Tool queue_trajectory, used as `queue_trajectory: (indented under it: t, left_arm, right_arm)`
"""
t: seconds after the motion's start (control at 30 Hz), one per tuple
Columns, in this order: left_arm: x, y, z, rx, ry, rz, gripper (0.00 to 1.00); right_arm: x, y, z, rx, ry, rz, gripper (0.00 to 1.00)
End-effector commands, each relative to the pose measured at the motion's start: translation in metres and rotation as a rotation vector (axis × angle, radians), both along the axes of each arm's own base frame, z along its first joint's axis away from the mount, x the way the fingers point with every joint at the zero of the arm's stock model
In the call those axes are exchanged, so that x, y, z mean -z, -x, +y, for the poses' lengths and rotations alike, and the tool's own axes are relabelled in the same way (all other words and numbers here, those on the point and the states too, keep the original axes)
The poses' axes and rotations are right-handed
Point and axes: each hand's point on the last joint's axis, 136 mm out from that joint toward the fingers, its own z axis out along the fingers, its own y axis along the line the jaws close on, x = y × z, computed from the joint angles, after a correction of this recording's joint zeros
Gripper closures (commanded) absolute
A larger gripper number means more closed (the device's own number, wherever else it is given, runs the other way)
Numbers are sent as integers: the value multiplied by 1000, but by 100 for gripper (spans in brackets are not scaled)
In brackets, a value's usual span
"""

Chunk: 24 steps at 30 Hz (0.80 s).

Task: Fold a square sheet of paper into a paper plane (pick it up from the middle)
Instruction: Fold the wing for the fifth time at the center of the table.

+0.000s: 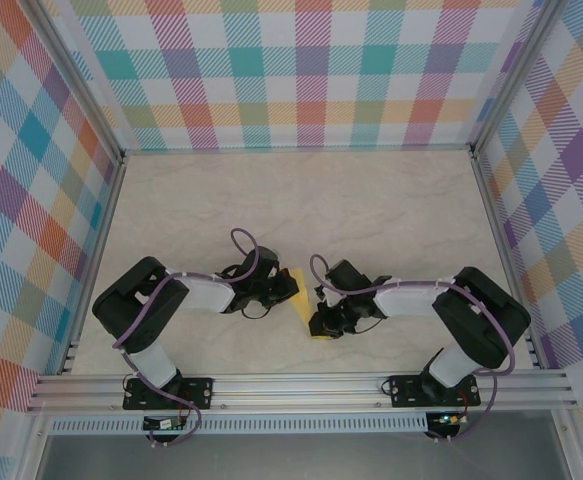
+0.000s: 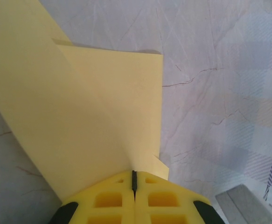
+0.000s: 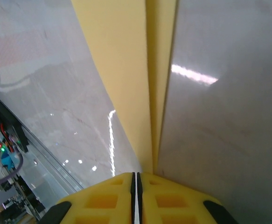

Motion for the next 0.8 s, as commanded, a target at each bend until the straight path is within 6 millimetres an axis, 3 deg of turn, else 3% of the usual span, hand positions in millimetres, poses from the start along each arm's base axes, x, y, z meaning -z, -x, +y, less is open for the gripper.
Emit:
queue_trajectory:
  t: [0.0, 0.13, 0.27, 0.4, 0.57, 0.77]
  left_arm:
    - [41, 17, 33, -56, -172, 88, 100]
    - [39, 17, 31, -49, -163, 85, 100]
    - [33, 17, 26, -27, -139, 75, 100]
    - [23, 17, 19, 3, -104, 58, 100]
    - [7, 14, 14, 18, -81, 35, 100]
    - [-6, 10, 13, 18, -86, 11, 100]
  right_arm:
    - [6, 28, -20, -62, 50, 65, 87]
    - [-5, 23, -22, -37, 42, 16, 87]
    - [-31, -8, -19, 47, 60, -125, 85]
    - [-40, -37, -15, 134, 72, -199, 80]
    - [-51, -56, 13, 143, -18, -198, 81]
    - [-46, -65, 31, 143, -73, -172, 81]
